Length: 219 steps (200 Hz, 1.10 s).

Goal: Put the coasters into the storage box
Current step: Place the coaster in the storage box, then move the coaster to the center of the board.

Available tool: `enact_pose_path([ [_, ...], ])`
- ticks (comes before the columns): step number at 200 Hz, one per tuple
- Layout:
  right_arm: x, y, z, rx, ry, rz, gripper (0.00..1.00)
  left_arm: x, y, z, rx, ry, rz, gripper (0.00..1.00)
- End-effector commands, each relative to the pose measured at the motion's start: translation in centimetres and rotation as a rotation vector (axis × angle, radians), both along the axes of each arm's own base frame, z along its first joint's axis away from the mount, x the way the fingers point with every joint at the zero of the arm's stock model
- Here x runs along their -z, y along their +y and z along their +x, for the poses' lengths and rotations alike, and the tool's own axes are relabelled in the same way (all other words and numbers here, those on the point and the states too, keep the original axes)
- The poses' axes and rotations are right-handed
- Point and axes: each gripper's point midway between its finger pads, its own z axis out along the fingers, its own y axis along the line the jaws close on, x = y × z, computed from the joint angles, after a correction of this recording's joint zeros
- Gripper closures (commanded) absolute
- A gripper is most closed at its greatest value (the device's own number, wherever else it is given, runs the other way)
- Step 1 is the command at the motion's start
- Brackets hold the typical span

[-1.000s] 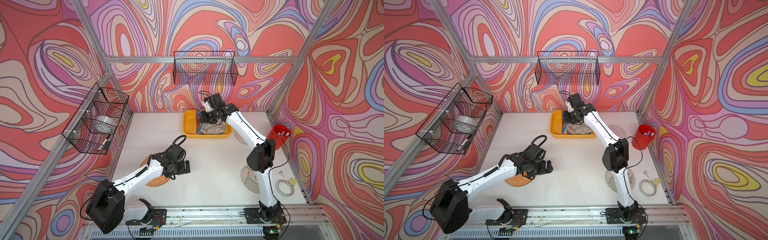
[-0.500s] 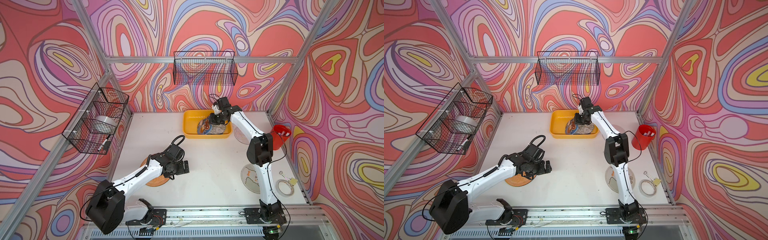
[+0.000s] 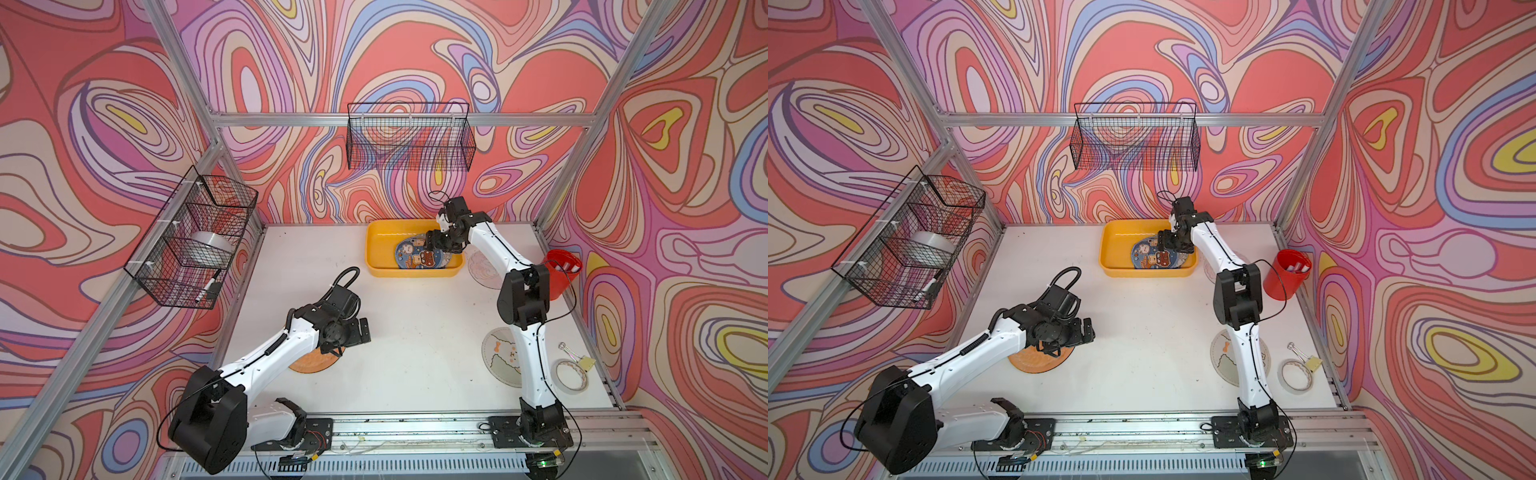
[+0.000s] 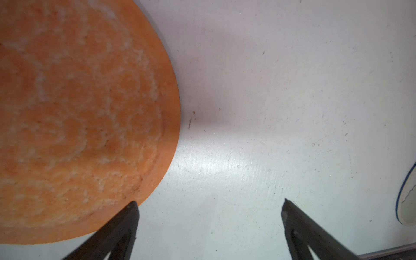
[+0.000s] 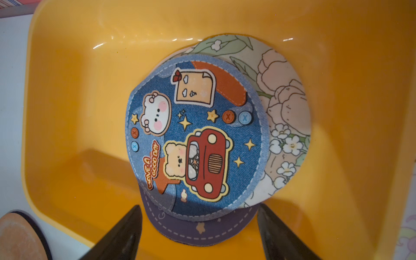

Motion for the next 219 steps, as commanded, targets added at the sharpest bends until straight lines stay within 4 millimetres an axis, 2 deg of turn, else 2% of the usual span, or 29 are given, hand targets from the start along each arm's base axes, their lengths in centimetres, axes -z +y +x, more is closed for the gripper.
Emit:
enact_pose_path([
  [1, -1.1, -0.3, -0.7, 0.006, -0.009, -0.008, 0.16, 0.0, 2.6, -0.6, -0.033, 0.023, 0.073, 0.00],
  [45, -2.9, 0.2, -2.4, -0.001, -0.023, 0.054, 0.13, -0.4, 6.6, -0.2, -0.122, 0.033, 0.129, 0.00],
  [93, -5.3, 1.6, -5.6, -0.038, -0.036, 0.122, 0.09, -0.4, 12.0, 0.4, -0.262, 0.051, 0.191, 0.00],
  [124, -6.6, 3.1, -7.9, -0.073, -0.047, 0.145, 0.06, 0.2, 15.1, 0.9, -0.350, 0.080, 0.237, 0.00],
  [166, -7.2, 4.7, -10.0, -0.110, -0.051, 0.164, 0.04, 0.9, 17.6, 1.8, -0.368, 0.128, 0.323, 0.00],
  [219, -7.4, 5.2, -11.2, -0.119, -0.056, 0.184, 0.03, 2.6, 20.1, 2.6, -0.415, 0.164, 0.283, 0.00],
])
